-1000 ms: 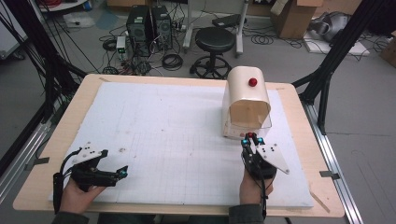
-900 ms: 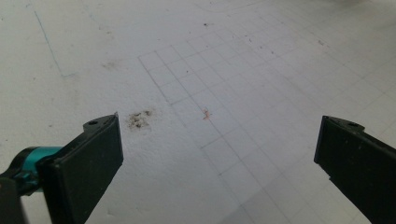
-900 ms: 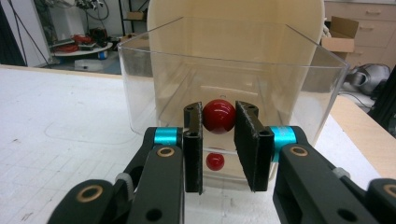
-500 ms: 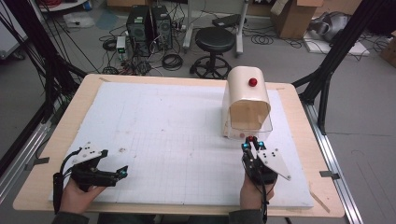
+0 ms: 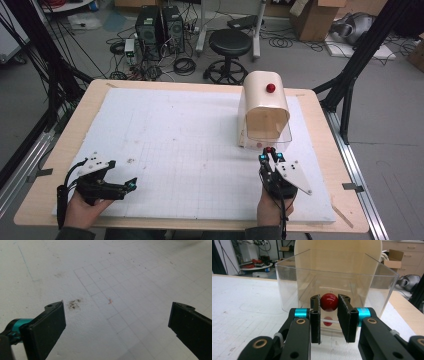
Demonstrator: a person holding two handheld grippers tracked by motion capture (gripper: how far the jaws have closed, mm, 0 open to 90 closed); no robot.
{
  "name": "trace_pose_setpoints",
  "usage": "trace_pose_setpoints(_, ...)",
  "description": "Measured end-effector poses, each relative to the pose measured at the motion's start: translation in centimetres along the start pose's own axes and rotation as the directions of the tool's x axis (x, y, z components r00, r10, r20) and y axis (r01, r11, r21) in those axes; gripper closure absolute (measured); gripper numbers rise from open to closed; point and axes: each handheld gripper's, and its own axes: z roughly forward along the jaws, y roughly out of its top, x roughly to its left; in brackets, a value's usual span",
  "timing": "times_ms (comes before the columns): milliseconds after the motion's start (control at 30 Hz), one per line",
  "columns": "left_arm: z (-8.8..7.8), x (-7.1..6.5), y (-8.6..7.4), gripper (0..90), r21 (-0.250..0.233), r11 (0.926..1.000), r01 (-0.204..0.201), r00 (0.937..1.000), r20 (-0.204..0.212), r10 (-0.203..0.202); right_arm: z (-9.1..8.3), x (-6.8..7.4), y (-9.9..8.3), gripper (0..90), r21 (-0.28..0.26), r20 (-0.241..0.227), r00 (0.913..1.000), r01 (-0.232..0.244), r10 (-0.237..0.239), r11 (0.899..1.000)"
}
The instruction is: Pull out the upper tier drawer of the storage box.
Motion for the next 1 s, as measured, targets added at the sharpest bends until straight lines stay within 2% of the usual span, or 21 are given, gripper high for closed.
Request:
trace_pose_setpoints(400,-0.03,0.04,0.01,1.7,0.002,1.0000,-0.004,1.0000,-0.001,0.004,-0.10,-0.10,-0.13,73.0,-0.005,-0.001,1.0000,0.007,-0.007,1.000)
trace_pose_setpoints(567,-0.01,0.04,0.00,1.7,0.004,1.0000,-0.004,1.0000,0.001,0.004,-0.08,-0.24,-0.25,72.1,-0.014,-0.016,0.9997,-0.018,0.018,1.000)
trace_pose_setpoints(1000,-0.03,0.02,0.02,1.7,0.003,1.0000,-0.002,1.0000,0.000,0.002,-0.21,-0.28,-0.60,69.9,-0.019,-0.025,0.9994,-0.025,0.025,1.000)
